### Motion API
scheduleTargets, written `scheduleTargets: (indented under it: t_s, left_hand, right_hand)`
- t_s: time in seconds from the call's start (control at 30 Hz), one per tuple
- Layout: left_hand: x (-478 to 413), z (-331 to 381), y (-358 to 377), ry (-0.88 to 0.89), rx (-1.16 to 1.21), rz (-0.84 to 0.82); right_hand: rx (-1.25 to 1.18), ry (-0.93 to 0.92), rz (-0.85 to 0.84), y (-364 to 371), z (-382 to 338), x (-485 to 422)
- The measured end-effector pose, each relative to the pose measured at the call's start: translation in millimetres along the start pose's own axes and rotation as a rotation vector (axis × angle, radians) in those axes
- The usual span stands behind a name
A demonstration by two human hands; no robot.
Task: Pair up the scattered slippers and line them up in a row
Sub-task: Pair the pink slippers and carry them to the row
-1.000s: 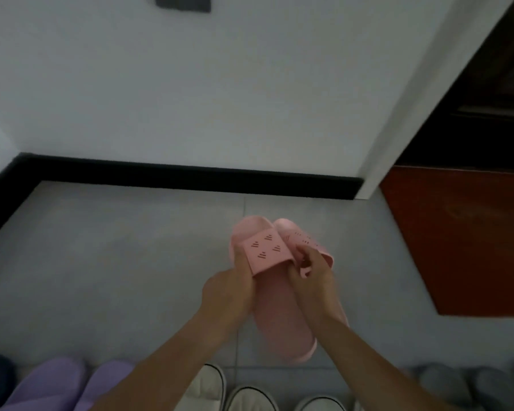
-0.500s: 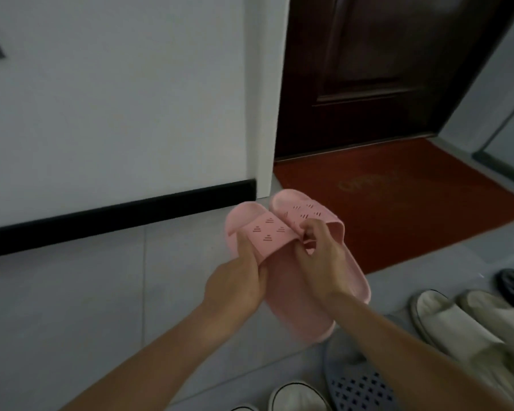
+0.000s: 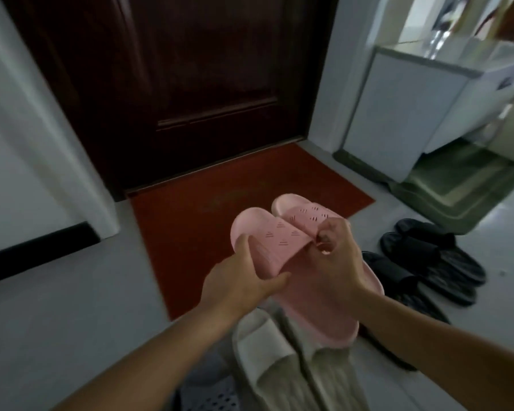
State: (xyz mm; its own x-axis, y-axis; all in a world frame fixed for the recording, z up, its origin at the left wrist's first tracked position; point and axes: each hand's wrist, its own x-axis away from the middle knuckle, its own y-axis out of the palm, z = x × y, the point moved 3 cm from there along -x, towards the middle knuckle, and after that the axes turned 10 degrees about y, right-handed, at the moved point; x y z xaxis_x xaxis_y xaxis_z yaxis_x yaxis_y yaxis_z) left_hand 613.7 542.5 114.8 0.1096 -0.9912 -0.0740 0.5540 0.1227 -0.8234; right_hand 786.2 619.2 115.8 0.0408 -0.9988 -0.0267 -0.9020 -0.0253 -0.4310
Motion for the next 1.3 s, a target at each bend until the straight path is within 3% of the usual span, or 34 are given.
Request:
scheduleTargets:
  t_s: [0.33,0.43,0.57,0.7,0.87,0.93,1.07,1.3]
  left_hand:
    - [-110,176,210,-0.113,0.337,-0.116]
    - [-151,226,254,-0.104,0.368,-0.165]
    - [-211,283,306,-0.022,0.345,-0.226]
    - [-244,303,338,0.049,0.297,-0.228]
    - [-249,267,346,-0.015,0.29,-0.228]
    - [-245,248,348,-0.054,0.286,-0.205]
    - [-231,227,355,-0.108,0.283,-0.204]
    - [-213,196,336,-0.175,0.29,-0.192]
  right_hand:
    - [0.07,0.262,0.086,-201,163,-119]
    - [-0.063,0.422,0.023,-250,203,-154]
    - [-0.113,0.459,0.243,-305,243,-213]
    - [0.055,0.463,0.359,-346,274,-269]
    - [0.147,0.414,0.474,-370,280,-336]
    - [0.201,0.438,0.411,-368,285,-357]
    - [0.427,0.581,0.124,-343,316,-359]
    - [0.569,0.435,-0.046,-298,304,-315]
